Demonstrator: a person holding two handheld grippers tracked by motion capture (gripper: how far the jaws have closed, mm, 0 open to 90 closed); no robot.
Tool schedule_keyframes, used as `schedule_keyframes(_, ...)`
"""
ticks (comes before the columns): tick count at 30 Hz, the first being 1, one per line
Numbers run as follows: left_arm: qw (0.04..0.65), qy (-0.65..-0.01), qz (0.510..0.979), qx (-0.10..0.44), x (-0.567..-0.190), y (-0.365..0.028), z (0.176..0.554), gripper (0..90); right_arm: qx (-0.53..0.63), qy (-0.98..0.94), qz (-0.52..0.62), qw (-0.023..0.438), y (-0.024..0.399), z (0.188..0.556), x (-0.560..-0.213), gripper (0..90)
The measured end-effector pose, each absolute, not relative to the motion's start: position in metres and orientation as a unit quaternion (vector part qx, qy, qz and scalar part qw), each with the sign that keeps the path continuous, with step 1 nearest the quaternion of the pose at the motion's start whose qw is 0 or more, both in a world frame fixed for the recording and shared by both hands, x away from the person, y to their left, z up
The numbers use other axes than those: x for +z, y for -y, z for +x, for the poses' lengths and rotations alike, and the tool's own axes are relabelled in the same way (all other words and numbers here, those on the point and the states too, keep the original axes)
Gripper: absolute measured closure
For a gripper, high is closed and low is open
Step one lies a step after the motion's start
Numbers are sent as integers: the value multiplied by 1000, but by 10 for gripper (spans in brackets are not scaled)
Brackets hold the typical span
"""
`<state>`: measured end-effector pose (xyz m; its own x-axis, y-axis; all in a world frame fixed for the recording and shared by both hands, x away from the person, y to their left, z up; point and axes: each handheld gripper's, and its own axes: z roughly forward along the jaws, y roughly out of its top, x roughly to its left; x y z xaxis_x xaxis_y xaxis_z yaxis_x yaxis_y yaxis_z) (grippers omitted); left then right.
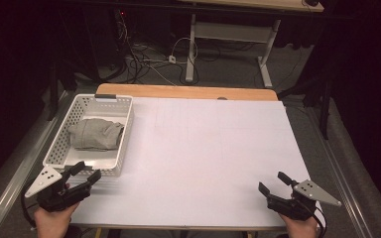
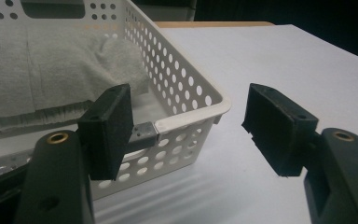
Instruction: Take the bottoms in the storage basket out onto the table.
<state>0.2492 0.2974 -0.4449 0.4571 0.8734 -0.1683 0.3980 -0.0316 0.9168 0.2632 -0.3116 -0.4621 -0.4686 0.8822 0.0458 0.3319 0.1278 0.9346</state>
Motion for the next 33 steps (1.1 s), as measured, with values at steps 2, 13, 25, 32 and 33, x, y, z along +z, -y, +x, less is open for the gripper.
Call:
schedule_keyframes(2, 516, -466, 680, 231, -444, -297, 249, 316, 497, -699, 434, 277, 311, 263, -462, 197)
schedule_keyframes(13, 519, -464, 679, 233, -438, -294, 255, 316, 501, -699, 428, 278, 313, 264, -462, 213)
schedule_keyframes(25, 522, -456, 681, 237, -432, -292, 259, 314, 504, -699, 425, 276, 312, 264, -462, 218)
schedule_keyframes(32, 519, -449, 687, 239, -426, -289, 262, 313, 505, -699, 426, 274, 312, 264, -463, 217)
schedule_keyframes(33, 518, -448, 688, 240, -425, -288, 263, 310, 505, -699, 425, 274, 312, 264, -463, 217)
